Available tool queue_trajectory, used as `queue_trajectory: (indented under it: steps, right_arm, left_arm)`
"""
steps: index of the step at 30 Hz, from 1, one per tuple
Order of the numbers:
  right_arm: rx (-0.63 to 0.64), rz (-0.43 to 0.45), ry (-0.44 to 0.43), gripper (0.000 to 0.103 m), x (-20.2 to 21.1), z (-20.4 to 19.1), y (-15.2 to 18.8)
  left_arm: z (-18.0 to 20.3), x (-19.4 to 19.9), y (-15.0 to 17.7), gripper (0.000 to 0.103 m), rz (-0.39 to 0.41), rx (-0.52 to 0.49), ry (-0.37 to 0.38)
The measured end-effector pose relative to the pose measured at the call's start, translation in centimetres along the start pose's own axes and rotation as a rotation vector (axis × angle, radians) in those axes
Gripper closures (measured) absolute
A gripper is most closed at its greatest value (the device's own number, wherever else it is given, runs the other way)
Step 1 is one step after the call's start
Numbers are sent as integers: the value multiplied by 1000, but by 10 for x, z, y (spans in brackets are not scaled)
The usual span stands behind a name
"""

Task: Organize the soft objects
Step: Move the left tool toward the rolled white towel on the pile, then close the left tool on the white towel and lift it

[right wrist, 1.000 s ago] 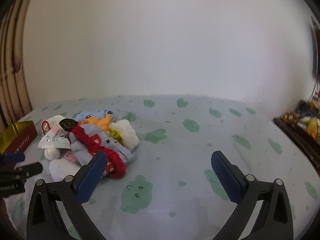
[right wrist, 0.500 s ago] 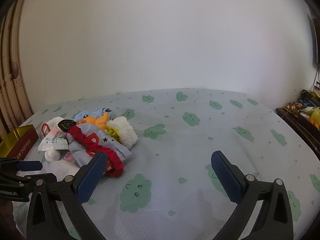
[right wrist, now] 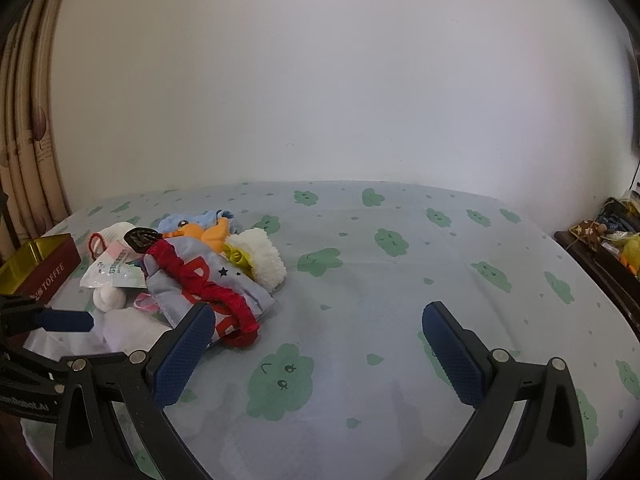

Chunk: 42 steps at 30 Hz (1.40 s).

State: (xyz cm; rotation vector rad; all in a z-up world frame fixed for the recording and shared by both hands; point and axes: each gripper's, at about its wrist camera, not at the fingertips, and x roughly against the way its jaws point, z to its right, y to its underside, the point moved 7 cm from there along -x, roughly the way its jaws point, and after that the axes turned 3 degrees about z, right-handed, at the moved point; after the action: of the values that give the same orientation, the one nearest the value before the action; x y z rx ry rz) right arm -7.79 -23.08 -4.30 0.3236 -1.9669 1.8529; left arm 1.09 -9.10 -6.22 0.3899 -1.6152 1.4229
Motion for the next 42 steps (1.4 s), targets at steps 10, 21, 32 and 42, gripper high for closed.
queue_trajectory:
  steps: [10,21,32,42]
  right_arm:
    - [-20,-19,-9,0,-4,4,2]
    - [-51,-41,-24,0,-8,6,5]
    - [-74,-66,-36,0,-13,10,8]
    - [-105,-90,-46,0,-17,14,11]
  left_arm:
    - [5,-4,3,26,-13,-2,-40]
    - [5,-17,-3,26,-22,-84,-86]
    - [2,-36,-11,19,-51,-107,-37]
    - [12,-38,-10,67,0,-108,13]
